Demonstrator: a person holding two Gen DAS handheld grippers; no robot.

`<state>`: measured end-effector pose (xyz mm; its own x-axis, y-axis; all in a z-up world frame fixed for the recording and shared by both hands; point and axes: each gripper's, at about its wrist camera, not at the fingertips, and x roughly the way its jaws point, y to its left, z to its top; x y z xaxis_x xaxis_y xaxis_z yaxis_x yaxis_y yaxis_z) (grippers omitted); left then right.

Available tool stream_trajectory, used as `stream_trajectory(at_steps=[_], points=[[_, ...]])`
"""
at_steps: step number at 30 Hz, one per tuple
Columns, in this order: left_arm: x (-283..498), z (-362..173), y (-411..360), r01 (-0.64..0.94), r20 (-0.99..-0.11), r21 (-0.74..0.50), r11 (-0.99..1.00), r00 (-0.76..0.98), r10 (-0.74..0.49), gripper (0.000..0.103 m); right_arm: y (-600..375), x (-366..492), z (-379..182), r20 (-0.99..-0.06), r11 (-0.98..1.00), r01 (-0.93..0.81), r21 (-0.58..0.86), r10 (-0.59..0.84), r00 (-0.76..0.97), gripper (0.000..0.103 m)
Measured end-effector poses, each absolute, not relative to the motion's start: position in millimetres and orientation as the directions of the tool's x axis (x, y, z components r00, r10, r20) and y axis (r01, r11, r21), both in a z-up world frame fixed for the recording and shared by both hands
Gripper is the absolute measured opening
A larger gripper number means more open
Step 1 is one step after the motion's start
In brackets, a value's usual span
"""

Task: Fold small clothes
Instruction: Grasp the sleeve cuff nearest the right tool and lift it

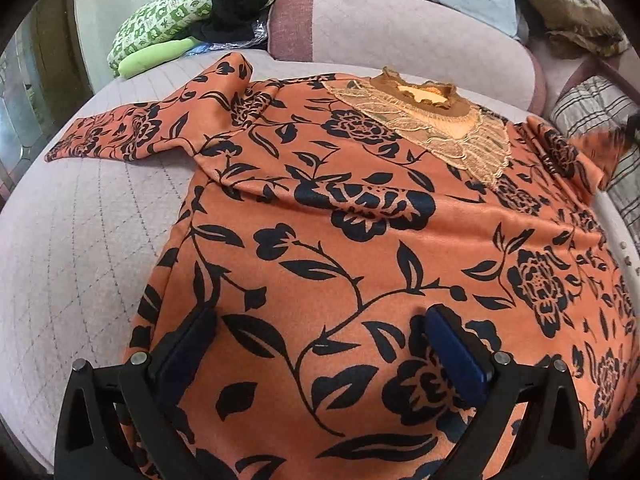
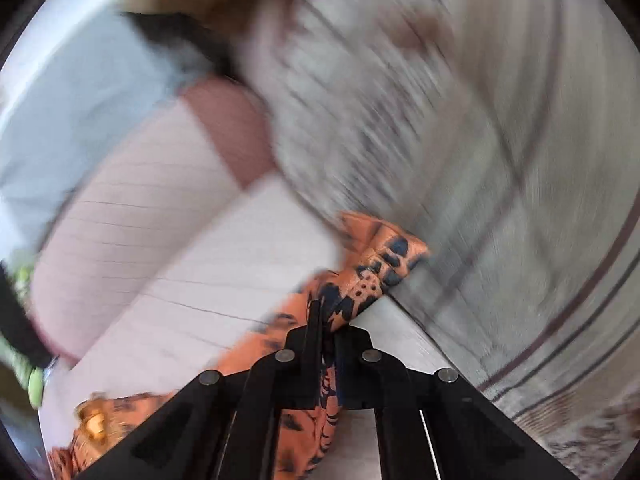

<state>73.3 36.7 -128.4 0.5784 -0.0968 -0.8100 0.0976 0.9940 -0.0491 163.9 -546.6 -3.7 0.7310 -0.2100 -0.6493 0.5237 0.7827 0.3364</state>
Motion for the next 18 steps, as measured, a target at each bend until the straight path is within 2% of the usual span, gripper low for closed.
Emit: stream_trajectory(at_steps=[6, 10, 15, 17, 18], points=[[65, -119, 53, 0.09, -0.796, -0.148, 0.985, 0.579, -0.173, 0.103, -453, 157, 128, -0.475, 0.914, 0.332, 0.233, -0.19, 0.859, 0.005], [59, -110, 71, 0.038, -0.776, -0.242, 0.969, 0.592, -0.217, 0.103, -354, 151, 157, -0.409, 0.966, 0.16, 0.203, -0.065, 0.91, 0.005], [53, -95, 90, -0.023, -0.732, -0.254, 0.967, 0.658, -0.177, 0.103, -200, 164, 144, -0.399, 0.972, -0.095, 0.214, 0.176, 0.9, 0.005], [51, -90, 95, -0.039, -0.717, -0.253, 0.967, 0.678, -0.16, 0.103, -142, 175, 111, -0.435, 0.956, -0.173, 0.238, 0.264, 0.861, 0.008], [51, -90, 98, -0.043, -0.715, -0.26, 0.965, 0.68, -0.162, 0.103, -112, 191, 76, -0.499, 0.945, -0.195, 0.263, 0.306, 0.811, 0.008]])
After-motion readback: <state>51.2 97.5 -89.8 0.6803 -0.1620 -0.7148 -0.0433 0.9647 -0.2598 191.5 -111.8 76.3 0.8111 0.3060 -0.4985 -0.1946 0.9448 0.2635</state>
